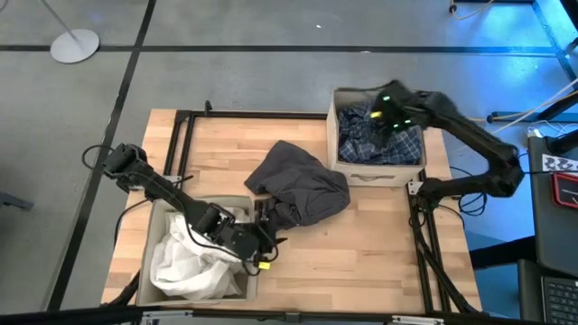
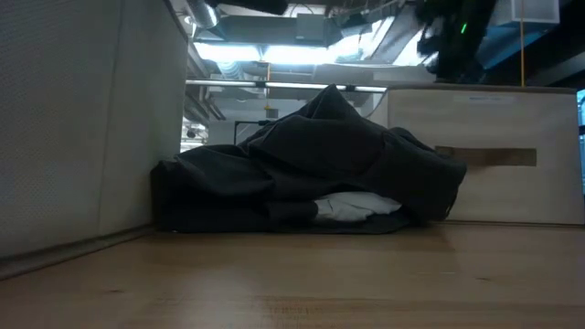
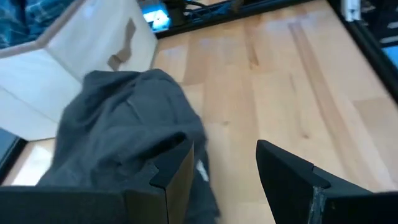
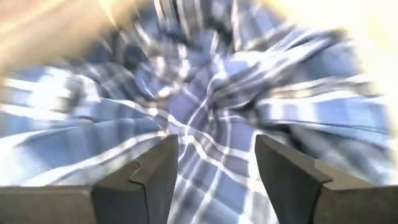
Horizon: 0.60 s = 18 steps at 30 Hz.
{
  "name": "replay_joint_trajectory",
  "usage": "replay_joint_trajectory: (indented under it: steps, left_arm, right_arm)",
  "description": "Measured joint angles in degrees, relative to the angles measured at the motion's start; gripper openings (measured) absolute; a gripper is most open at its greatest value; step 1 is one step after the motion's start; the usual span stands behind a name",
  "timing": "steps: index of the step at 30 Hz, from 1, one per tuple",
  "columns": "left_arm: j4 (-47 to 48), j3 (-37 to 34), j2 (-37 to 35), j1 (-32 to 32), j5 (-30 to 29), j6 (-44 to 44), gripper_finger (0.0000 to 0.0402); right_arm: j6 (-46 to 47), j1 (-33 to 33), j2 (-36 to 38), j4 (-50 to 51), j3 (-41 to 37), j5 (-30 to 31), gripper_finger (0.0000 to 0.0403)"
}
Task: Sort clothes
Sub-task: Put the blue shirt into the top brown laundry bin, then put the black shorts into the top brown laundry bin
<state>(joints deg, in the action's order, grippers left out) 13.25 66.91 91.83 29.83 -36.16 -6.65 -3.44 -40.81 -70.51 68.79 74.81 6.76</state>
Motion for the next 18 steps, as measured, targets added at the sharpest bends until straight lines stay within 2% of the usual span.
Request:
replay_joint_trajectory:
  steps: [5,8,13,18]
  left_arm:
    - [-1.29,0.03,-0.19,-2.44,-0.02,2.69,0.0166]
    - [-2.28,0.23,-1.42,-3.35,0.06,5.40,0.0166]
    - [-2.01,0.90,-5.23,-5.00,2.02,8.43,0.0166]
    - [0.14,0.90,-7.50,-6.92,6.13,8.75,0.0166]
  right_arm:
    - [0.04,4.01,7.86,0.76,7.11,-1.76,0.0215]
    - [1.26,8.54,13.18,-1.69,6.85,-3.85,0.0215]
    - [6.81,19.33,21.32,-8.27,-0.12,-10.81,0.0215]
    - [13.10,32.91,27.44,-20.80,-12.80,-9.75,0.0215]
